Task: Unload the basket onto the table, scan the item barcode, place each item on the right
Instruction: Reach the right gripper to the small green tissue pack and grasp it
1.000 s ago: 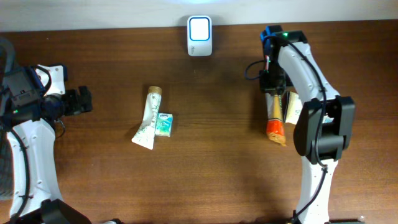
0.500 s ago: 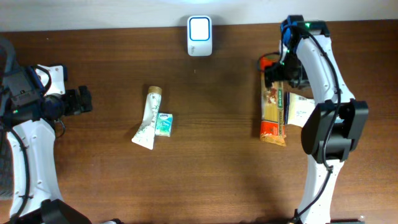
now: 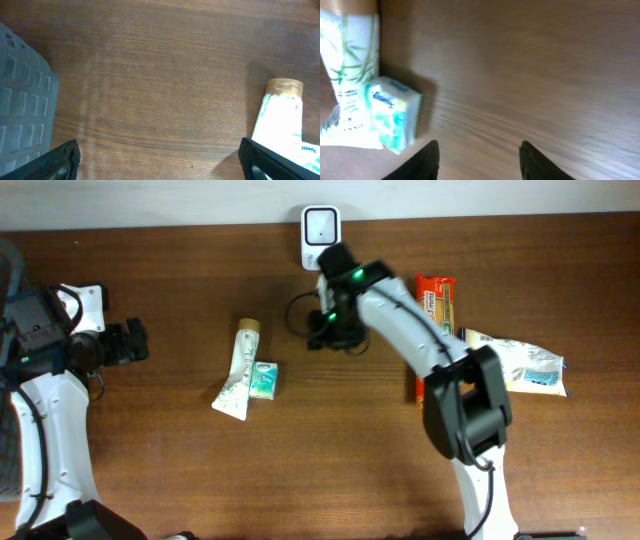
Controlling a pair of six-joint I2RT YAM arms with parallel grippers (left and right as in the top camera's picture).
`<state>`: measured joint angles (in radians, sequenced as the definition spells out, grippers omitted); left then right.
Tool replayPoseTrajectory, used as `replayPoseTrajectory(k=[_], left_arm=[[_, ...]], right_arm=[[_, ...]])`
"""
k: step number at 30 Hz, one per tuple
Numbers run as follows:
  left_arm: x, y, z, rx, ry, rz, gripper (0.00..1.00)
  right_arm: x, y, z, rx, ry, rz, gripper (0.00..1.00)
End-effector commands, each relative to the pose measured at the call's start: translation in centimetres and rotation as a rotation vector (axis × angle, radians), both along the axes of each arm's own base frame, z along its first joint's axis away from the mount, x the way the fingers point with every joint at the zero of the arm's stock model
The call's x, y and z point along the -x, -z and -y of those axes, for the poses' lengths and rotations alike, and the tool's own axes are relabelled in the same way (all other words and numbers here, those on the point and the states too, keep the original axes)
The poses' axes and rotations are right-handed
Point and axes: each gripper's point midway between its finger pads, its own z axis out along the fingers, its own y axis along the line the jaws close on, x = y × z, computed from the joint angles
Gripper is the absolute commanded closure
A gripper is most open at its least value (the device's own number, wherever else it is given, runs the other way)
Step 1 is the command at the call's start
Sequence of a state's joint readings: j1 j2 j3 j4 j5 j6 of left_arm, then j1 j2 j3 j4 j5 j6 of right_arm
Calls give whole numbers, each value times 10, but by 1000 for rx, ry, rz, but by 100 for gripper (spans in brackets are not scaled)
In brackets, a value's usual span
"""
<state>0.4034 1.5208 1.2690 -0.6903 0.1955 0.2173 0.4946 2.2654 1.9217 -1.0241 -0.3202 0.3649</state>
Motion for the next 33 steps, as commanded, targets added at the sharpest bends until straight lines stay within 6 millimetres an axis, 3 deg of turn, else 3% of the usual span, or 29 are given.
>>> replayPoseTrajectory(k=[1,5,19,22,27,33], left_arm=[[-2,-4,-1,-3,8,14,1],[-2,-4,-1,-3,7,14,1],[-2,-4,-1,-3,8,14,1],[-2,-4,-1,-3,8,14,1],[-2,-4,-1,-3,8,14,1],[-2,-4,-1,-3,7,14,1]], right_arm=[[16,-7,-34,-42,28,7,52],[30,1,-66,-70,-3,35,53],[51,36,-94,-41,-13,48,64],[56,46,-95,-27,-21,32,72],[56,48,-87,-9,-21,15,96],[48,52,-56,35,-57,-2,96]])
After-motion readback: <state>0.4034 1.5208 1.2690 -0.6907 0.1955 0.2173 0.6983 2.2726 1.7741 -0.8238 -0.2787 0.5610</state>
